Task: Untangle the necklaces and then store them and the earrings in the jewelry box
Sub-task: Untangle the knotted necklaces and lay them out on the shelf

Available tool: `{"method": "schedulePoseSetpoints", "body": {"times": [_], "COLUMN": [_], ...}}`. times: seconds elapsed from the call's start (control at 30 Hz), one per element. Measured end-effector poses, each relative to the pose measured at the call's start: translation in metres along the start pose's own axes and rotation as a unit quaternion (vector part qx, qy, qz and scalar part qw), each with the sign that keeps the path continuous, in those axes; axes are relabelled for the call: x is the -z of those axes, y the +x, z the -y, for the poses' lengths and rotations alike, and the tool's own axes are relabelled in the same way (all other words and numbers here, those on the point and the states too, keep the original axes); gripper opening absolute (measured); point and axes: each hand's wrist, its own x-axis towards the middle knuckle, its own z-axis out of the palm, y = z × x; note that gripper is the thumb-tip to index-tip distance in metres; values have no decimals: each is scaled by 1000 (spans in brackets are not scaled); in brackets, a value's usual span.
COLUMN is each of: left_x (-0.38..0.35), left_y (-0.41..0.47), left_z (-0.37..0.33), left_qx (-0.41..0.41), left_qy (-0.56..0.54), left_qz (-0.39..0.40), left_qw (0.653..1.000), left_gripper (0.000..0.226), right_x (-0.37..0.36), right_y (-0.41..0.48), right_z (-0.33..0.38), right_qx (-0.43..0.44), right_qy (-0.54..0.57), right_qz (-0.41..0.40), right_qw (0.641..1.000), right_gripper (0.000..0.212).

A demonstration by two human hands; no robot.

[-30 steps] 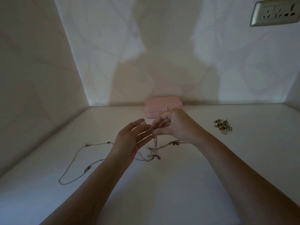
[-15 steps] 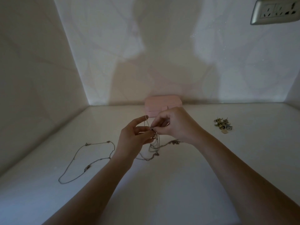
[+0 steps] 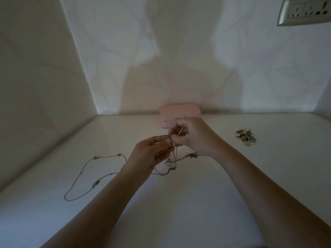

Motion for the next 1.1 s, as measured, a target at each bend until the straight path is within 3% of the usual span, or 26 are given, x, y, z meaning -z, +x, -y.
{"method": "schedulePoseSetpoints", "body": {"times": [0.17,0.33,0.53,0.73,1.0,1.1], "left_x": [1,-1,-2,-3,-4,-3], "left_y": [-2,-2,-1,-3,-3,-2], "left_z": [2,2,3,0,-6,-8], "left_qx": [8,-8,-35,-45,-55,-47], "left_qy": [4,50,101,81,-64,-98], "left_qz": [5,6,-10,-5,1,-13], "left_qw": [1000,999,994,996,996,994], "left_gripper": [25,14,10,12,30,26], "right_x": [9,9,9,9,0,2], "right_y": [3,4,5,8,5,5], "right_z": [2,2,3,-1,-6,-6], "right_qx": [-15,-122,-148,-172,-107,-108], "right_qy": [21,159,273,371,93,157], "right_qz": [-68,15,92,71,25,21], "right_qw": [997,980,946,910,990,981], "right_gripper": [18,11,20,20,23,17]}}
